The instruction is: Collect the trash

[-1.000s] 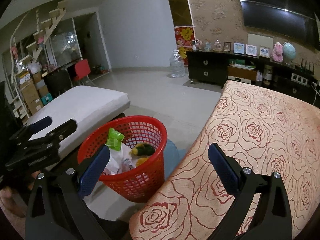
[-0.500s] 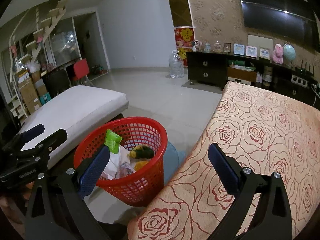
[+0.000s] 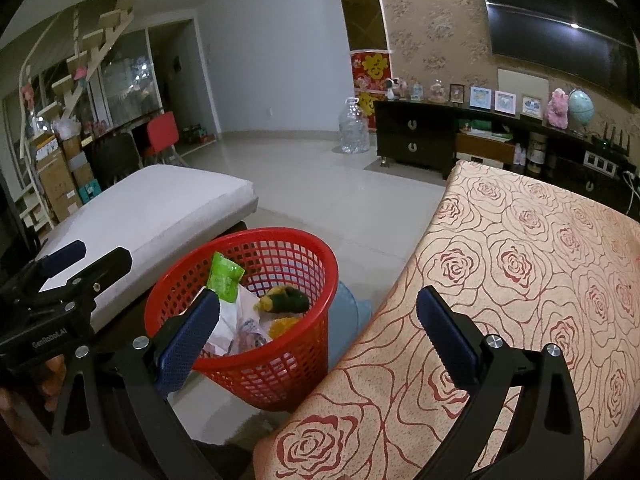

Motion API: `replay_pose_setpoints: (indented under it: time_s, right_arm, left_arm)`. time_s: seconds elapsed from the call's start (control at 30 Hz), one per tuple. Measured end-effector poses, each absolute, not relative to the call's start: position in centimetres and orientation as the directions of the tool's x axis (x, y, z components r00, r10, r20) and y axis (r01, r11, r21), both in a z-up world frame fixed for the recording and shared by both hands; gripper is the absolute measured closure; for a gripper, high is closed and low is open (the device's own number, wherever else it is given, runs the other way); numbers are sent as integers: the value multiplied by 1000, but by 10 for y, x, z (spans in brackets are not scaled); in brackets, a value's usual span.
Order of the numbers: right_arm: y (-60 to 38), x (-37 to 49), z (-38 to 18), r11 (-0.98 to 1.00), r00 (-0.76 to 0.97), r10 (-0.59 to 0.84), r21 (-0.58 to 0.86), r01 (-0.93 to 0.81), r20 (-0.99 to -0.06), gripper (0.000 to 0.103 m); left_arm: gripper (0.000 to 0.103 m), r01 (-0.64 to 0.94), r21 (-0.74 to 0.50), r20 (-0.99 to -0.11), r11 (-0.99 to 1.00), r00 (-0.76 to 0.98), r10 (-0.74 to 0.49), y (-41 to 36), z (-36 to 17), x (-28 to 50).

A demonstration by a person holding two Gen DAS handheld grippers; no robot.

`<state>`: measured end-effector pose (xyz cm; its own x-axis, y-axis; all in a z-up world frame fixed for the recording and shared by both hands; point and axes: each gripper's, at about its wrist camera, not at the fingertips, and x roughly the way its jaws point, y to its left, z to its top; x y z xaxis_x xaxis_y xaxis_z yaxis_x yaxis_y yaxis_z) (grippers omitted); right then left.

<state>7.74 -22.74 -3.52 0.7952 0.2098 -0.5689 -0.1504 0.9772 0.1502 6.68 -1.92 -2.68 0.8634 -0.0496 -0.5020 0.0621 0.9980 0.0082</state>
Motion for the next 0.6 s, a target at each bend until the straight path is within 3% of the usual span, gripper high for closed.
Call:
replay_pose_setpoints:
  time_s: [0.6]
  right_arm:
    - [-225,77,-37,977,792,212,150,-153,-573,7]
  left_arm:
    - [8,64,15,-503,998,863,-48,-21,-26,68]
